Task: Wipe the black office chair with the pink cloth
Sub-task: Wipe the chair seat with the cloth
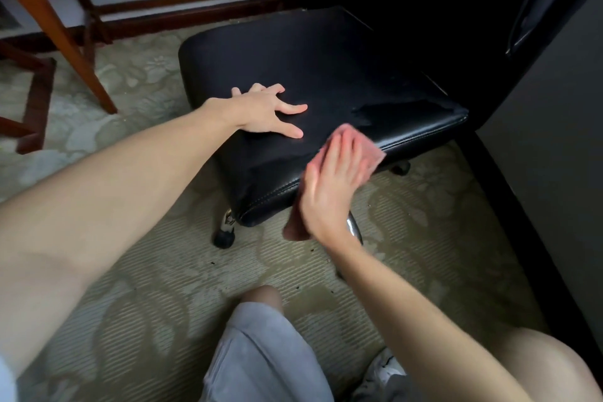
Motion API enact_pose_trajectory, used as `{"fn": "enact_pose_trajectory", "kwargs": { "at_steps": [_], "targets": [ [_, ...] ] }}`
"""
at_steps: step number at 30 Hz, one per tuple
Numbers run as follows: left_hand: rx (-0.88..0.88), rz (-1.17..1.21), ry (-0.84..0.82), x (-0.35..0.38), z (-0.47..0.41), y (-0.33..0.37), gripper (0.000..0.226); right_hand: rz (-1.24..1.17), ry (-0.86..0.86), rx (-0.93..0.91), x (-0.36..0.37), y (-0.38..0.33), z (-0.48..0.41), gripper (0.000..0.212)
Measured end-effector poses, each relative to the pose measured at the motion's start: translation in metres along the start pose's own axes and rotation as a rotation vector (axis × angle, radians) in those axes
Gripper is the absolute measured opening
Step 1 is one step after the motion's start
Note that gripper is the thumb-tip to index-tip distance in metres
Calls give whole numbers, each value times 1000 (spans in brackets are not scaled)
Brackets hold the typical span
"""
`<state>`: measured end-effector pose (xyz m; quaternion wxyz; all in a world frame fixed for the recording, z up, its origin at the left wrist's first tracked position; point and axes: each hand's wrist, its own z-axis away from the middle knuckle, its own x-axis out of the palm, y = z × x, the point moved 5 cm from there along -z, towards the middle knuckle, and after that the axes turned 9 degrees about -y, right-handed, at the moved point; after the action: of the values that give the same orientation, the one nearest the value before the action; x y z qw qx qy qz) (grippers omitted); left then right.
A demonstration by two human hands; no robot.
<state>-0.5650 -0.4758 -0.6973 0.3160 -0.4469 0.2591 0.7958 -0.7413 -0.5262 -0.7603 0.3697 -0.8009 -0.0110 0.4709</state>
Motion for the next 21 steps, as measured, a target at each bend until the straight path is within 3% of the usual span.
{"fn": "enact_pose_trajectory", "kwargs": {
  "at_steps": [4, 8, 12, 16, 21],
  "targets": [
    [-6, -8, -22, -3, -1, -6, 67, 83, -40, -103, 12, -13, 11, 61],
    [-7, 41, -39, -4, -5, -11, 64, 163, -17, -201, -16, 32, -21, 55],
    [-9, 50, -41, -3, -9, -12, 63, 113, 76, -10, -62, 109, -75, 60],
    [-4, 72, -19, 1, -7, -6, 63, 41, 143, 164, -67, 112, -88, 58],
    [-25, 92, 0, -2, -3, -3, 62, 132, 73, -114, -29, 38, -43, 52]
  ]
}}
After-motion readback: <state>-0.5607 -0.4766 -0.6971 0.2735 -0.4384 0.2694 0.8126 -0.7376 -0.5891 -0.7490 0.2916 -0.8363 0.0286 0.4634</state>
